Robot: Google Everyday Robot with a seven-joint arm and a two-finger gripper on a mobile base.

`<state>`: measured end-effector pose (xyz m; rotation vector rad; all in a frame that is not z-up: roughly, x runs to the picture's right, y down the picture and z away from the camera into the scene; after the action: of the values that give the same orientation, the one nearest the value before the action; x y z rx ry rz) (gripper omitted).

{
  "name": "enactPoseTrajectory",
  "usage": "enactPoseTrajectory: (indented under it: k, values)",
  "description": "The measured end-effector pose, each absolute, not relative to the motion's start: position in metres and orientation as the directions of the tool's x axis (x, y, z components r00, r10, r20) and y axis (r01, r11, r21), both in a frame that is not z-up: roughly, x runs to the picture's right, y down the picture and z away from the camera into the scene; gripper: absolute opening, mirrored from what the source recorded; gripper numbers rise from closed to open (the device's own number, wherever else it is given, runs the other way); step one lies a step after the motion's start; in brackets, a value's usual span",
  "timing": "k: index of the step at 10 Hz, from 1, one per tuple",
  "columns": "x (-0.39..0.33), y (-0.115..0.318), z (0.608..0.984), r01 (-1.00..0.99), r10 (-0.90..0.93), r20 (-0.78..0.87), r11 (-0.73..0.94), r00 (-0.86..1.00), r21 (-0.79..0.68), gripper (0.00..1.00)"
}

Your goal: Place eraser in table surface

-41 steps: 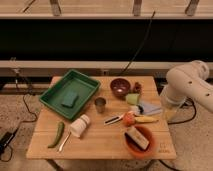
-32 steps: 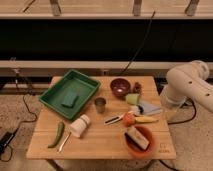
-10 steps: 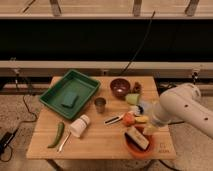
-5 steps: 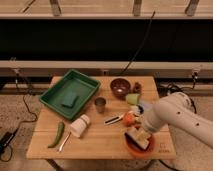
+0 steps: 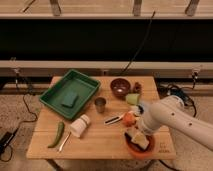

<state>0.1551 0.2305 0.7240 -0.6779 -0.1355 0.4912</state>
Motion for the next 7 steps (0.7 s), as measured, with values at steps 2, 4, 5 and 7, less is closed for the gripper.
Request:
enactPoseTrajectory:
  k: [2,4,5,7]
  values:
    - [0.152,0.24,0.733,-0.41,0.485,-0.064,0.653,0.872,-0.637,0.65]
    - [0.154,0.247,0.742,-0.438,0.498,-0.091,0.643,0.862,-0.628,0.65]
    - [0.157,0.249,0.747,-0.456,0.506,-0.106,0.642,0.856,-0.617,0.65]
    - [0.158,0.249,0.75,-0.474,0.511,-0.122,0.646,0.851,-0.599,0.58]
